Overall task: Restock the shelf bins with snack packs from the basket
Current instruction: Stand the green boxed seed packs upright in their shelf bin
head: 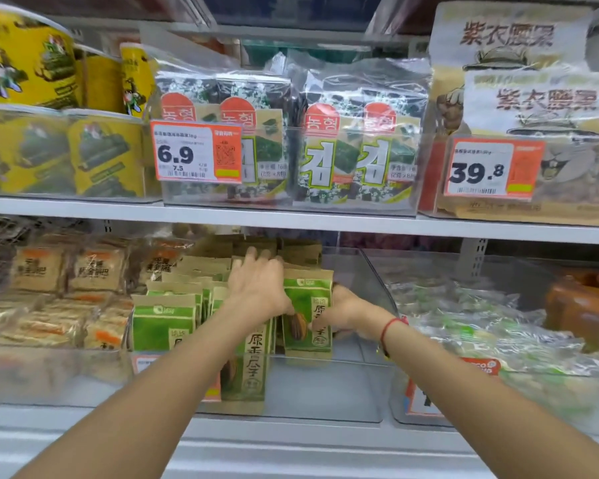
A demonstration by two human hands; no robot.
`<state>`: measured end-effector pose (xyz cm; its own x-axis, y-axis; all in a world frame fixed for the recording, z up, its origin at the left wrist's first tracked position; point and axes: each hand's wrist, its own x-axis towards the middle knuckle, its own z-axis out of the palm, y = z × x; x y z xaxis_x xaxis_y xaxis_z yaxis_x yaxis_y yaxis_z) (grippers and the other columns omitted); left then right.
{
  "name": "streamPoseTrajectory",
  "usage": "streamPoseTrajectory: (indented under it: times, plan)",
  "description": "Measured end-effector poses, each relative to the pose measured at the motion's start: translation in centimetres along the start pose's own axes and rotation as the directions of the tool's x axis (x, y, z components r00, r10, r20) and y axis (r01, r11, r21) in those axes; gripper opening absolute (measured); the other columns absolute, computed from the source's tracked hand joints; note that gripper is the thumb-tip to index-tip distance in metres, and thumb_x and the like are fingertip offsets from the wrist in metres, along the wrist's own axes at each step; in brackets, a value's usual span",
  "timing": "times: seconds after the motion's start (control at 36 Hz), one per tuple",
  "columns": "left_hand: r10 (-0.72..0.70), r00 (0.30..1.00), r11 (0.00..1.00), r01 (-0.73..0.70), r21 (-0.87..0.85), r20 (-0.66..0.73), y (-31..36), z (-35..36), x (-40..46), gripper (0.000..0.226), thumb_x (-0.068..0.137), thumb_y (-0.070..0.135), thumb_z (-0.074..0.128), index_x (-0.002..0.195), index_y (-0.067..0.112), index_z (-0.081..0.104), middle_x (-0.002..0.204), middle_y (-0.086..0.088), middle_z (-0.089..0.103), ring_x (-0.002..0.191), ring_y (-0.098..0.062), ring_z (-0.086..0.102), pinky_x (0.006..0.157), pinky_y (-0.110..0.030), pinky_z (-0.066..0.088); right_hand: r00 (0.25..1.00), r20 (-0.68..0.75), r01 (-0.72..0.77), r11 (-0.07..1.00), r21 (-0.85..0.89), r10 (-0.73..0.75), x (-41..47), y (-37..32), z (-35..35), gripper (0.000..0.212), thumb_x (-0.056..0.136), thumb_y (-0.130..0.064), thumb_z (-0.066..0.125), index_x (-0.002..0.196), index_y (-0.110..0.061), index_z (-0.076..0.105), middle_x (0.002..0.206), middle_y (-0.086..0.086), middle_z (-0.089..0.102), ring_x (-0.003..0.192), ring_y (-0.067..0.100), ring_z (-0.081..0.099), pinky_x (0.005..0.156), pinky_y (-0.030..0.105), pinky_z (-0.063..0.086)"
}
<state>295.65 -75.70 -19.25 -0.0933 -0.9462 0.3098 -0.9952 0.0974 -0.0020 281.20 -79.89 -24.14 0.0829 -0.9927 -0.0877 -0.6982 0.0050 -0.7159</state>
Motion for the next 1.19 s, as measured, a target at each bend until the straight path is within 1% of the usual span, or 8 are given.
streamPoseTrajectory:
  times: [0.17,0.31,0.5,0.58,0.75,0.89,1.06,1.19]
  plan:
    - [-0.027,0.999,0.991,0.024,0.135,0.022,1.1,-0.1,1.7,0.073,0.078,0.04,0.071,0.14,0.019,0.039,0.143,-0.008,0.039,0.136,-0.027,0.026,0.11,-0.04,0.022,0.997,-0.078,-0.017,0.999,0.032,0.019,0.6,-0.2,0.7,0.058,0.073,-0.009,0.08,0.122,-0.008,0.049,0.122,0.008,0.06,0.114,0.025,0.058,0.096,0.038,0.05]
    - [-0.033,0.999,0.987,0.029,0.159,0.022,1.1,0.4,2.4,0.072,0.082,0.035,0.067,0.144,0.023,0.033,0.151,-0.007,0.03,0.141,-0.026,0.019,0.113,-0.04,0.018,0.994,-0.102,-0.033,0.996,0.077,0.04,0.8,-0.8,1.3,0.065,0.077,-0.008,0.076,0.129,-0.007,0.038,0.13,0.013,0.053,0.121,0.029,0.053,0.098,0.042,0.048]
    - [-0.018,0.994,0.994,0.029,0.109,-0.108,0.8,1.6,2.1,0.062,0.082,0.031,0.067,0.137,0.02,0.041,0.14,-0.006,0.043,0.133,-0.025,0.032,0.107,-0.04,0.028,0.956,-0.294,-0.066,0.96,-0.273,-0.018,-1.0,-0.7,1.2,0.08,0.072,-0.04,0.08,0.129,-0.009,0.035,0.127,0.012,0.052,0.117,0.033,0.055,0.088,0.037,0.047]
    - [-0.03,0.993,0.995,0.04,0.086,-0.113,0.8,1.6,2.2,0.061,0.081,0.034,0.068,0.135,0.02,0.043,0.137,-0.005,0.047,0.13,-0.024,0.035,0.104,-0.038,0.029,0.966,-0.257,-0.038,0.97,-0.239,-0.026,-0.8,-0.7,1.2,0.069,0.071,-0.036,0.081,0.124,-0.011,0.044,0.123,0.01,0.059,0.112,0.031,0.059,0.091,0.037,0.05]
    - [-0.054,0.992,0.993,0.065,0.099,-0.111,0.8,1.4,2.2,0.06,0.081,0.034,0.069,0.133,0.017,0.045,0.135,-0.006,0.048,0.128,-0.024,0.037,0.102,-0.036,0.032,0.987,-0.163,-0.02,0.986,-0.167,-0.008,-0.6,-1.3,1.3,0.061,0.079,-0.025,0.075,0.126,-0.011,0.039,0.126,0.013,0.056,0.115,0.033,0.056,0.095,0.038,0.049]
    - [-0.057,0.995,0.994,0.065,0.089,-0.086,0.9,1.3,2.3,0.066,0.081,0.036,0.07,0.136,0.017,0.04,0.138,-0.006,0.045,0.13,-0.024,0.035,0.103,-0.037,0.032,0.995,-0.103,-0.017,1.0,-0.026,0.014,-1.0,-1.1,0.5,0.038,0.085,-0.008,0.067,0.106,-0.012,0.036,0.116,0.012,0.059,0.099,0.029,0.066,0.079,0.04,0.058]
    - [-0.049,0.998,0.999,0.049,0.019,-0.033,1.1,0.2,1.6,0.076,0.078,0.047,0.071,0.139,0.016,0.038,0.141,-0.007,0.042,0.132,-0.026,0.035,0.104,-0.04,0.034,0.99,-0.139,-0.004,0.98,-0.198,-0.025,-2.4,-0.8,-0.1,0.054,0.083,-0.02,0.068,0.126,-0.01,0.039,0.123,0.011,0.057,0.105,0.032,0.062,0.088,0.043,0.054]
    - [0.002,0.996,0.999,0.002,0.043,-0.089,1.3,-1.1,-0.1,0.071,0.08,0.046,0.069,0.138,0.016,0.041,0.138,-0.007,0.046,0.13,-0.027,0.038,0.102,-0.04,0.035,0.978,-0.167,0.074,0.951,-0.3,-0.128,-5.2,-0.6,-1.0,0.062,0.084,-0.029,0.068,0.133,-0.011,0.034,0.122,0.009,0.057,0.112,0.03,0.056,0.086,0.038,0.05]
